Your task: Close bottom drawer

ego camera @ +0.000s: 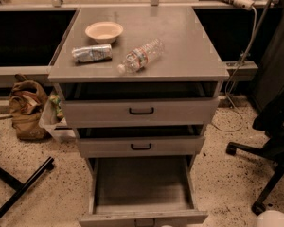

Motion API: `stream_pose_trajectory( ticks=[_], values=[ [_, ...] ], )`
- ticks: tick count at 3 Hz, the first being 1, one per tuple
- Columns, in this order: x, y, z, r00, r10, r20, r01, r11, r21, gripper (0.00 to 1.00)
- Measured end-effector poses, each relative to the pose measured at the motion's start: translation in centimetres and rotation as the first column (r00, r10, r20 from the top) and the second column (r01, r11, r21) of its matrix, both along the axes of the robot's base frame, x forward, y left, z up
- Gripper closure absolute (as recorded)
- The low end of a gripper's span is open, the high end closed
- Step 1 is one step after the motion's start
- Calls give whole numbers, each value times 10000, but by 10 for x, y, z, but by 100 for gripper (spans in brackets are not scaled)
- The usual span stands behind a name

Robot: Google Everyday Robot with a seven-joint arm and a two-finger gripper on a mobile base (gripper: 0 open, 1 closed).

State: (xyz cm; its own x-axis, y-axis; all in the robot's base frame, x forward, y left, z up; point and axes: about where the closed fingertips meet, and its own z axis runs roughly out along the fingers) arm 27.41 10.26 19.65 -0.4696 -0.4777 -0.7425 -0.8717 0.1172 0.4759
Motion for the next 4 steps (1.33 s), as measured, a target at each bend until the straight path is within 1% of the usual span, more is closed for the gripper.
stream_pose_trajectory(
  ticks=[1, 2, 4],
  values=[
    [24, 4, 9, 9981, -271, 557, 261, 9995, 182, 0],
    [45, 9, 9, 9960, -366, 821, 343, 9990, 299, 0],
    [85, 23, -6, 9976, -268, 641, 252, 9993, 264, 0]
  ],
)
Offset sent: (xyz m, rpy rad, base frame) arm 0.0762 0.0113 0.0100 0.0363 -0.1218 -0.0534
